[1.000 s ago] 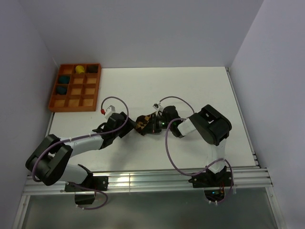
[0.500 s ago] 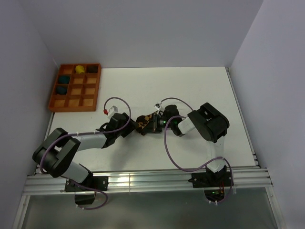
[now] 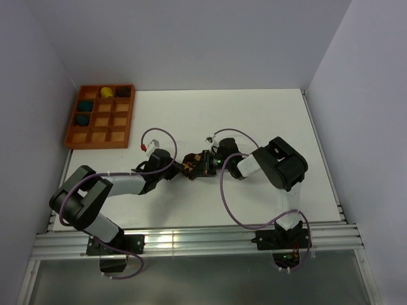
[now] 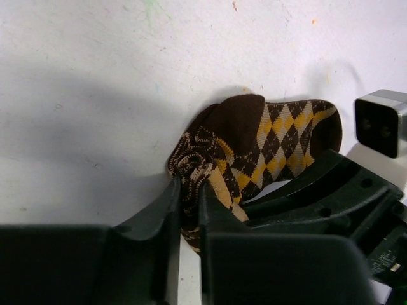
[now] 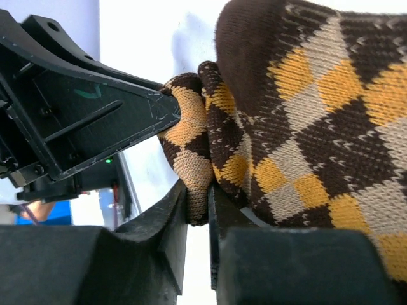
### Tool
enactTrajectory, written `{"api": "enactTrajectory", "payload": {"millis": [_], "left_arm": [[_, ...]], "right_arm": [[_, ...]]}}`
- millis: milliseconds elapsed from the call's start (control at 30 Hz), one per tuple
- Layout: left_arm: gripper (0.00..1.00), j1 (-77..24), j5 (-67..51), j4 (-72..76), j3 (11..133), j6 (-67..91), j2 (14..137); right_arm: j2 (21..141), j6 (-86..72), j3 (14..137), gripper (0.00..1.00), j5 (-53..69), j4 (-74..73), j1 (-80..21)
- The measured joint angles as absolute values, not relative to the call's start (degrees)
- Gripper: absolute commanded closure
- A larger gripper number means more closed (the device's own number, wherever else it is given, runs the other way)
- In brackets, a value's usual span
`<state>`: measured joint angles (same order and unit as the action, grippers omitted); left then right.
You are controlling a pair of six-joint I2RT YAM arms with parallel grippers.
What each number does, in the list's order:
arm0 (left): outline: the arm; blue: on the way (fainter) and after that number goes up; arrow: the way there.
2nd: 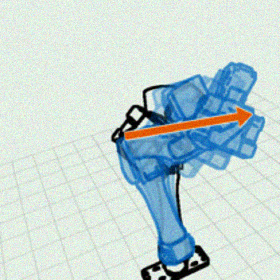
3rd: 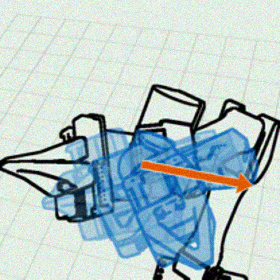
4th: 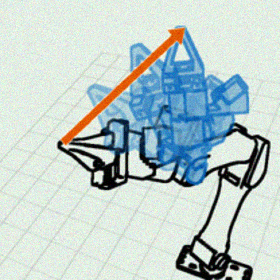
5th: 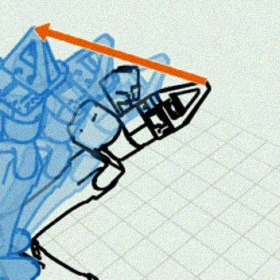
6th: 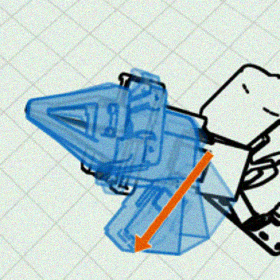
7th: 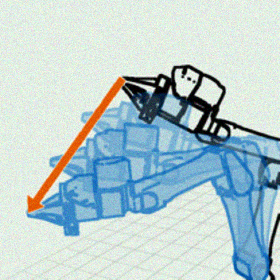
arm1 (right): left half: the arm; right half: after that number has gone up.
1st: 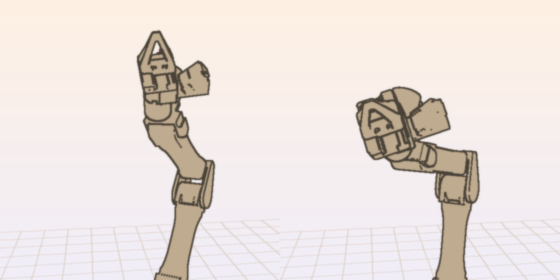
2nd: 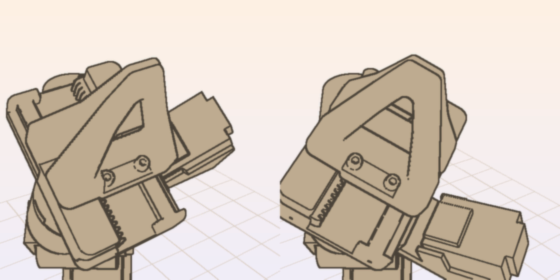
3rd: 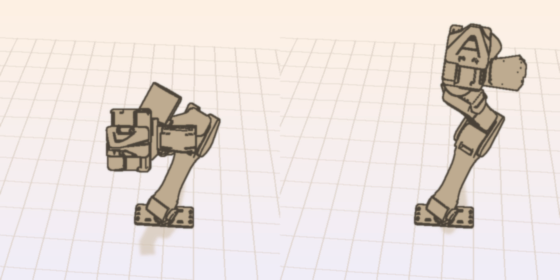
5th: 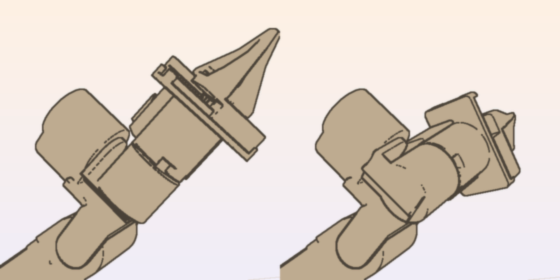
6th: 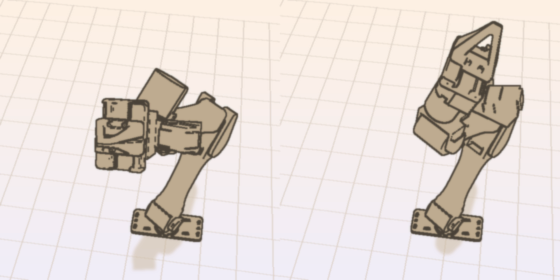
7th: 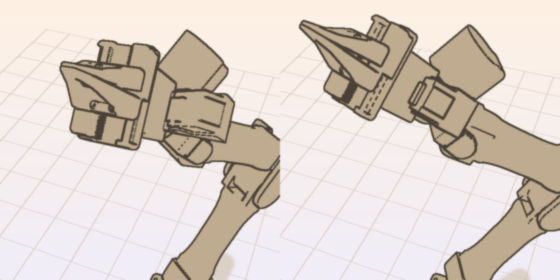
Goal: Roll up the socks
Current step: Roll the sock at the center of the board.
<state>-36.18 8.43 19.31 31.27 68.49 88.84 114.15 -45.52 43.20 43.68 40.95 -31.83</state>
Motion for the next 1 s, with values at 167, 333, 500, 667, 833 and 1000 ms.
{"api": "enactTrajectory", "payload": {"millis": [167, 333, 500, 667, 833, 1000], "left_arm": [[1.00, -36.6, 8.4, 17.2, 32.8, 68.2, 89.0], [1.00, -37.0, 8.9, 13.7, 34.6, 67.7, 89.0], [1.00, -37.6, 9.9, 11.0, 36.1, 66.5, 89.0], [1.00, -38.0, 10.4, 9.2, 37.1, 65.6, 89.0], [1.00, -38.2, 10.4, 8.2, 37.6, 65.2, 89.1], [1.00, -38.2, 10.4, 7.8, 37.9, 65.2, 89.2]], "right_arm": [[108.1, -38.3, 43.0, 0.59, 38.2, 32.6, -32.3], [97.2, -29.2, 42.6, 0.50, 28.1, 22.9, -34.4], [89.0, -20.4, 42.5, 0.49, 16.1, 19.4, -39.8], [88.0, -12.7, 41.3, 0.48, 6.3, 19.2, -46.1], [88.8, -6.5, 39.3, 0.48, -1.0, 21.1, -51.2], [90.3, -1.3, 38.9, 0.47, -5.7, 23.6, -54.3]]}}
